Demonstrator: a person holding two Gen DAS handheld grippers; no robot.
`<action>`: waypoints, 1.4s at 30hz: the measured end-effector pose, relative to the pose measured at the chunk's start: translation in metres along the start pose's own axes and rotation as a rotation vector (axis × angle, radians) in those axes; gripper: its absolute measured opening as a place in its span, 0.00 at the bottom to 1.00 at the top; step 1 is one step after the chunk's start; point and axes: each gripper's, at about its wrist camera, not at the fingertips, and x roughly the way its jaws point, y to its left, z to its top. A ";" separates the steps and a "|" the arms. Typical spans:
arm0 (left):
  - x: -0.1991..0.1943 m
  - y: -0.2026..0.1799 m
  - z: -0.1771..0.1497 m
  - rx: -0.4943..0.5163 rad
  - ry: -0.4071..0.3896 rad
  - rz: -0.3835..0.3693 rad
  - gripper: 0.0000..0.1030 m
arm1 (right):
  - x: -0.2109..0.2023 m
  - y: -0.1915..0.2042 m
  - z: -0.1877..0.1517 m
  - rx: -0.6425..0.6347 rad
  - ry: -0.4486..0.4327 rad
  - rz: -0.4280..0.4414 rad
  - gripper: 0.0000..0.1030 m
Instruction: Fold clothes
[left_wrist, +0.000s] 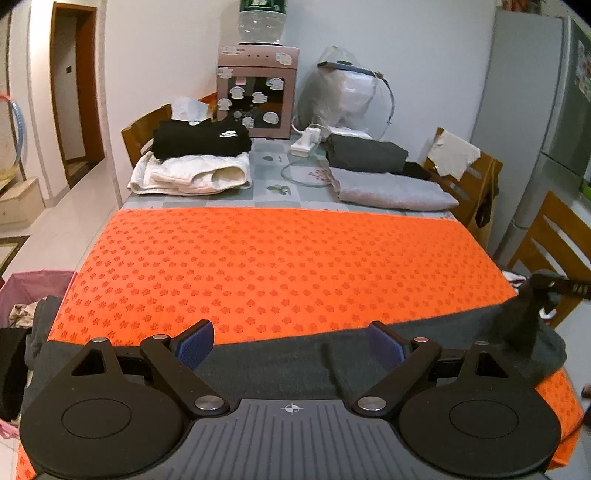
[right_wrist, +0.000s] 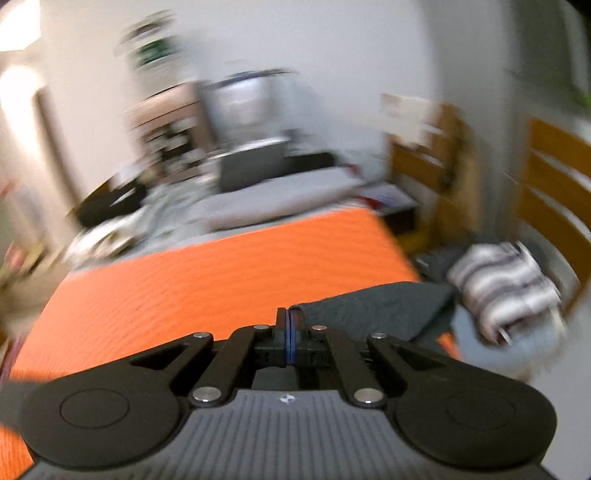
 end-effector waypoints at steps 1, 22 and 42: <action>0.000 0.002 0.000 -0.007 0.001 0.002 0.88 | 0.003 0.017 0.000 -0.051 0.015 0.034 0.01; 0.033 -0.002 -0.017 -0.097 0.072 -0.101 0.77 | 0.005 0.100 -0.037 -0.310 0.329 0.286 0.31; 0.150 -0.038 -0.009 -0.623 0.426 -0.132 0.52 | -0.032 0.024 -0.057 -0.177 0.302 0.076 0.33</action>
